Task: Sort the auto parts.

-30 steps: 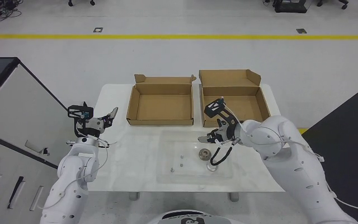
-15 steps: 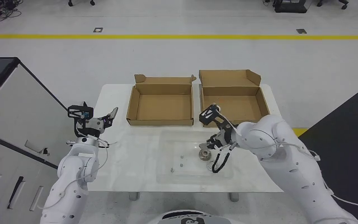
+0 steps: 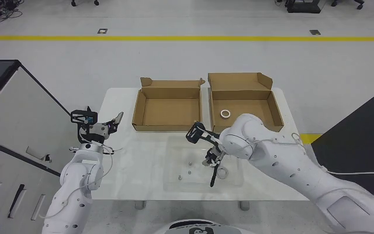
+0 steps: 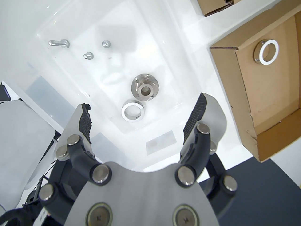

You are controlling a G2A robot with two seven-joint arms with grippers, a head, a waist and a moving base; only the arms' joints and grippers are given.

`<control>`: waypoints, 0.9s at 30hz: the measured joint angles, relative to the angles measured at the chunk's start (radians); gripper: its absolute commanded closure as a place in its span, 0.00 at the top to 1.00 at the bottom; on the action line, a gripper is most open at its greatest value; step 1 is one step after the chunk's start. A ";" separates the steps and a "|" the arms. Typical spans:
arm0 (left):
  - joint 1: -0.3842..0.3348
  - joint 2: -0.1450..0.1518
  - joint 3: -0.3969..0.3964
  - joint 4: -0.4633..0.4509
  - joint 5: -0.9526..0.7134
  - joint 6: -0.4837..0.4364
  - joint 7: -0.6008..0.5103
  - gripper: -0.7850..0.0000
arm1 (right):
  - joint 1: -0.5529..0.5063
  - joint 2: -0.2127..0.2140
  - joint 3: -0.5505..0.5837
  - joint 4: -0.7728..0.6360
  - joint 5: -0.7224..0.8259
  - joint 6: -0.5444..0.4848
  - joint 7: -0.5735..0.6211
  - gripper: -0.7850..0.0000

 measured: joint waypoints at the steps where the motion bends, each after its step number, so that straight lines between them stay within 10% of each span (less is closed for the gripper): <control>1: 0.000 0.000 0.000 0.000 0.000 0.000 0.000 1.00 | 0.023 0.001 -0.023 0.009 0.020 0.010 0.000 1.00; 15: 0.000 0.000 0.000 0.000 0.000 0.000 0.000 1.00 | 0.232 0.002 -0.270 0.108 0.189 0.106 0.000 0.61; 27: 0.000 0.000 0.000 0.000 0.000 0.000 0.000 1.00 | 0.245 -0.033 -0.341 0.212 0.181 0.113 0.000 0.57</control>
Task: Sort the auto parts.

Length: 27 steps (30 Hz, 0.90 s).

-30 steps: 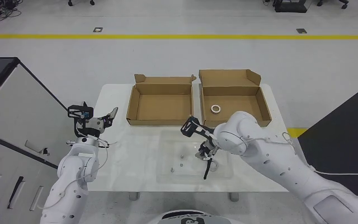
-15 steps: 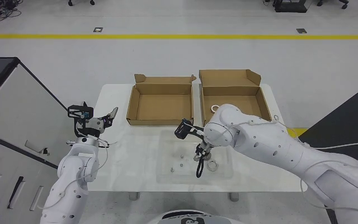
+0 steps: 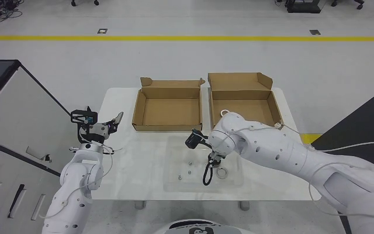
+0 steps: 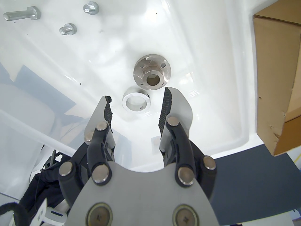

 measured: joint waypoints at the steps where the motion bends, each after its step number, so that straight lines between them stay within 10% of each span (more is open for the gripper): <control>1: 0.000 0.000 0.000 0.000 0.000 0.000 0.000 1.00 | 0.000 -0.004 -0.002 0.008 -0.002 0.000 0.000 0.56; 27: 0.000 0.000 0.000 0.000 0.000 0.000 0.000 1.00 | -0.043 -0.070 0.009 0.146 -0.052 -0.021 -0.032 0.49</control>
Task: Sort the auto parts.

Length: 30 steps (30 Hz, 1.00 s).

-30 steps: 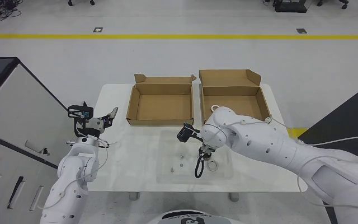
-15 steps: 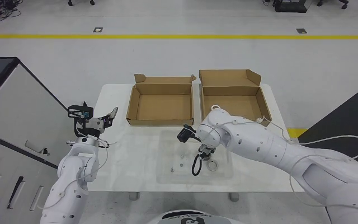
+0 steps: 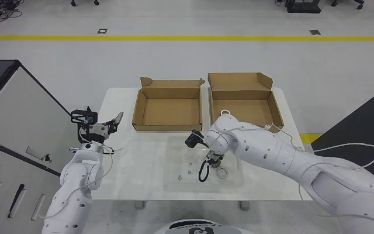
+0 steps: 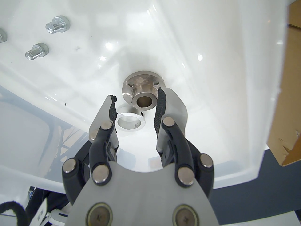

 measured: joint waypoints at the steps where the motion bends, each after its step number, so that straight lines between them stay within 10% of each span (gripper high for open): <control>1: 0.000 0.000 0.000 0.000 0.000 0.000 0.000 1.00 | -0.002 0.000 0.003 0.001 -0.003 0.001 -0.001 0.49; 30: 0.000 0.000 0.000 0.000 0.000 0.000 0.000 1.00 | -0.054 -0.021 0.052 -0.022 -0.042 -0.020 0.028 0.42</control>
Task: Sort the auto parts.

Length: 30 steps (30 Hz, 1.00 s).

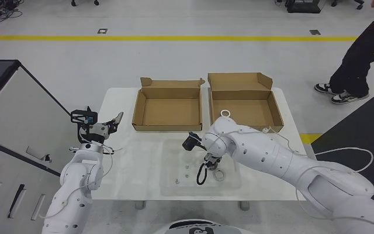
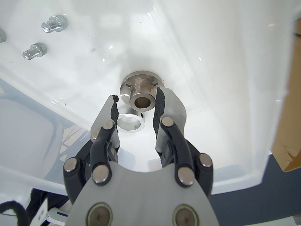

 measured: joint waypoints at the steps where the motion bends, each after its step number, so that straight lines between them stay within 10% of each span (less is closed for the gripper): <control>1: 0.000 0.000 0.000 0.000 0.000 0.000 0.000 1.00 | -0.002 0.001 0.003 -0.004 -0.005 0.002 0.000 0.43; 30: 0.000 0.000 0.000 0.000 0.000 0.000 0.000 1.00 | -0.079 0.044 0.072 -0.081 -0.113 -0.116 0.004 0.44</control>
